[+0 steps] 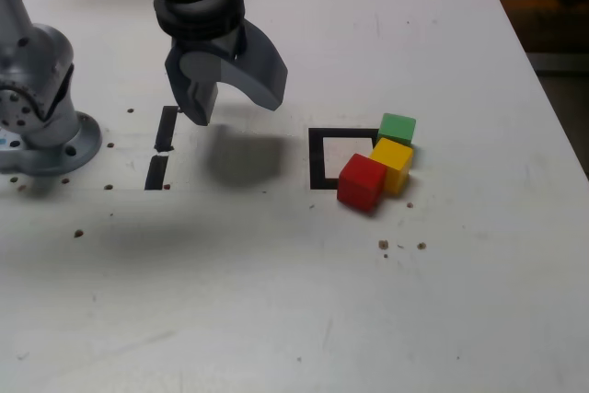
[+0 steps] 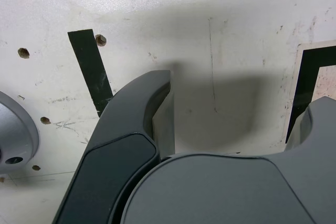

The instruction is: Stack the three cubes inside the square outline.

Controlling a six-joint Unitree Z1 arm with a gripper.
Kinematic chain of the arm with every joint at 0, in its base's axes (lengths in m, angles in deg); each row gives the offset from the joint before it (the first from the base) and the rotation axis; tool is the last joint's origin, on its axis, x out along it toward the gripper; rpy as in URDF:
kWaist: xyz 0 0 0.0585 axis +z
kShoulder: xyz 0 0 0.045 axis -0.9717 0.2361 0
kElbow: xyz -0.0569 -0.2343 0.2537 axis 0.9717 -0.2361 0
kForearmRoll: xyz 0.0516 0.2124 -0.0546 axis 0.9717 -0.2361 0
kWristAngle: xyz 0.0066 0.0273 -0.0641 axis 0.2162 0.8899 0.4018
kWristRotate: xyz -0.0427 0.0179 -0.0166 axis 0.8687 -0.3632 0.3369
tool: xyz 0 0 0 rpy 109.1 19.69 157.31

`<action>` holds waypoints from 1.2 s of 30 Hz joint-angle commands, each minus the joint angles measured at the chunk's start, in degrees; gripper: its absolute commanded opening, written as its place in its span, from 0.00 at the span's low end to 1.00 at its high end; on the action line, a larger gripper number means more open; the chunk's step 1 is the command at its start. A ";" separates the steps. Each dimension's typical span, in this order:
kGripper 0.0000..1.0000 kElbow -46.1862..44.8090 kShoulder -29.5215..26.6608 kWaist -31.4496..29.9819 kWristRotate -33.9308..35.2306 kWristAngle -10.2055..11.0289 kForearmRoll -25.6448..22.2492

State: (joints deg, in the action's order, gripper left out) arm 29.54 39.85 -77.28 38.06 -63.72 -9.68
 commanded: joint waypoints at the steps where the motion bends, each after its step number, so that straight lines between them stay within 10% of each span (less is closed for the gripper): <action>1: 0.87 0.02 -0.30 -0.12 -0.12 -0.04 0.19; 20: 0.90 -0.95 -1.80 -0.18 -0.86 0.71 1.96; 36: 0.91 9.87 5.72 -4.61 -17.91 -0.44 -2.69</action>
State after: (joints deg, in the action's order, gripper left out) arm 38.80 44.73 -81.41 20.65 -63.99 -12.13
